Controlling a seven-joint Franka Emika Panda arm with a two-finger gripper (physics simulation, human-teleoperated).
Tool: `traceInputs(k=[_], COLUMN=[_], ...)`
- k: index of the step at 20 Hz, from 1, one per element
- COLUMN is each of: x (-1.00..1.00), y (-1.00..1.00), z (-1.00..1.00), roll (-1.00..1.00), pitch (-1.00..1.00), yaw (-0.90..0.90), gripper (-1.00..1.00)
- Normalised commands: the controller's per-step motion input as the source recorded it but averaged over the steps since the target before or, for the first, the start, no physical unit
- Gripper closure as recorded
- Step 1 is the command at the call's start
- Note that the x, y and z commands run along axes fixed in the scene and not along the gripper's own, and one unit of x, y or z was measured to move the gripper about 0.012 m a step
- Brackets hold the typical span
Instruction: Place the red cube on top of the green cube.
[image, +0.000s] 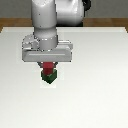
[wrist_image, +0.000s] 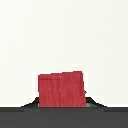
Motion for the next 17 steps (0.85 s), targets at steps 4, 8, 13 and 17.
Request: traceInputs(k=[4,8,13,17], x=[0.0,0.0,0.0,0.0], y=[0.0,0.0,0.0,0.0], z=[0.0,0.0,0.0,0.0], roll=[0.0,0.0,0.0,0.0], pitch=[0.0,0.0,0.0,0.0], yaw=[0.0,0.0,0.0,0.0], gripper=[-1.0,-1.0,-1.0,-1.0])
